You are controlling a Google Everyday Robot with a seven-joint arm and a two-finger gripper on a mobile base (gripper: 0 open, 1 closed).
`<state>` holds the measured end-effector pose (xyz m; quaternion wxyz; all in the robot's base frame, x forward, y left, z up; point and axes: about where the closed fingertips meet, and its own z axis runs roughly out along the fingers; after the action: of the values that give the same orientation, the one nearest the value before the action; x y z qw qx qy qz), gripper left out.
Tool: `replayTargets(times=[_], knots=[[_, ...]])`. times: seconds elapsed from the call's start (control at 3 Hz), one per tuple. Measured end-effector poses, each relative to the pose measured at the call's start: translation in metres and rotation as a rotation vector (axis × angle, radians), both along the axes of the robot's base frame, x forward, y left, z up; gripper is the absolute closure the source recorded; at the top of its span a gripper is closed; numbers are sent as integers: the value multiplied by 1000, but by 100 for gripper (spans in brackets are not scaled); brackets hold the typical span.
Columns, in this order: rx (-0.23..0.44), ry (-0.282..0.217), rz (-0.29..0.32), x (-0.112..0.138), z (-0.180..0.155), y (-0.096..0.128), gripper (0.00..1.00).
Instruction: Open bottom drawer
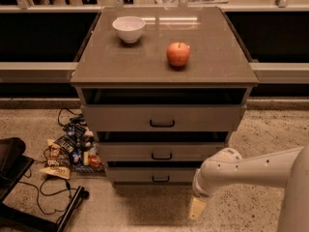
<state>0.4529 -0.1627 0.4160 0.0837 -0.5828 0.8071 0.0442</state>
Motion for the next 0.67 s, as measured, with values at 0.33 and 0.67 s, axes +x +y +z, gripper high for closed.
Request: replayTargets(times=[0.33,0.67], knots=[[-14,-1,3,2,-13,8,0],[-48,22,14,21,-49,13,0]])
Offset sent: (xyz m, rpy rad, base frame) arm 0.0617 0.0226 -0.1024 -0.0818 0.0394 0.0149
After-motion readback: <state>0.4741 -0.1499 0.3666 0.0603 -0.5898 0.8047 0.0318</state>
